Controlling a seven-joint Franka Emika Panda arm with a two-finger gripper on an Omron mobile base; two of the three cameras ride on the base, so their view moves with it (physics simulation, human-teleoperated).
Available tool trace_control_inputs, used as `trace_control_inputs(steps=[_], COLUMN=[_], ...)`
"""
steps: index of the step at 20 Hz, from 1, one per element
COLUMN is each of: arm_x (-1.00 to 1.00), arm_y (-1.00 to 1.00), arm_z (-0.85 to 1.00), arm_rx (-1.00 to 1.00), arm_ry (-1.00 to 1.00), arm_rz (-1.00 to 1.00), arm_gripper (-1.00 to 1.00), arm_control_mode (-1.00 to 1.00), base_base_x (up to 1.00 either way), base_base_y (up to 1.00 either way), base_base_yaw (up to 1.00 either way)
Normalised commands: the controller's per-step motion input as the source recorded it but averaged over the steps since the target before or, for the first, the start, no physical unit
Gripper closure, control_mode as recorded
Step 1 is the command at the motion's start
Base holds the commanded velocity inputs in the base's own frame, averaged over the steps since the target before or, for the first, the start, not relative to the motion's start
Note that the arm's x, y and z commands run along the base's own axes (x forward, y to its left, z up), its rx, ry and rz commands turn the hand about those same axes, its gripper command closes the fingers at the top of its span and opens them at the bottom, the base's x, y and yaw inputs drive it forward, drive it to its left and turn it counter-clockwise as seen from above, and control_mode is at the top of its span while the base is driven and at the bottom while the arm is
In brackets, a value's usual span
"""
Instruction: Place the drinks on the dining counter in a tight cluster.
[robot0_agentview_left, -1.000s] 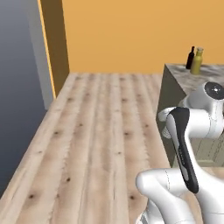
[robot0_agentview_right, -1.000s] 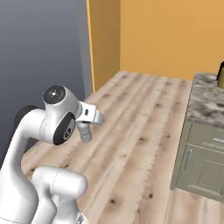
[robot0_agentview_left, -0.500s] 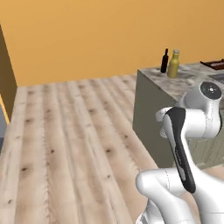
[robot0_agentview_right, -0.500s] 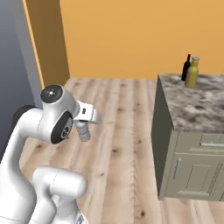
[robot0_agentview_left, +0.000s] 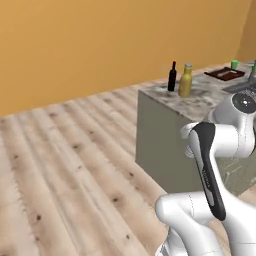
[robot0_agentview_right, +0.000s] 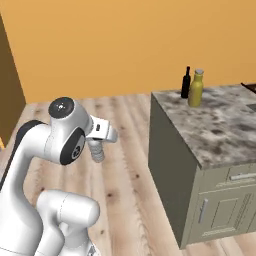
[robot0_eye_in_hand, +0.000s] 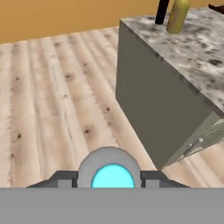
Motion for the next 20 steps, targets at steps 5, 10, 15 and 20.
trace_control_inputs(steps=[5,10,15,20], arm_x=[0.0,0.0,0.0,0.0], arm_y=[0.0,0.0,0.0,0.0], arm_z=[0.0,0.0,0.0,0.0], arm_rx=[0.0,0.0,0.0,0.0], arm_ry=[0.0,0.0,0.0,0.0], arm_rz=[0.0,0.0,0.0,0.0], arm_gripper=[1.0,1.0,1.0,1.0], arm_control_mode=[1.0,1.0,1.0,1.0], base_base_x=[1.0,0.99,0.91,0.97], base_base_y=[0.74,0.63,0.57,0.49], base_base_yaw=[-0.52,-0.64,-0.64,-0.62])
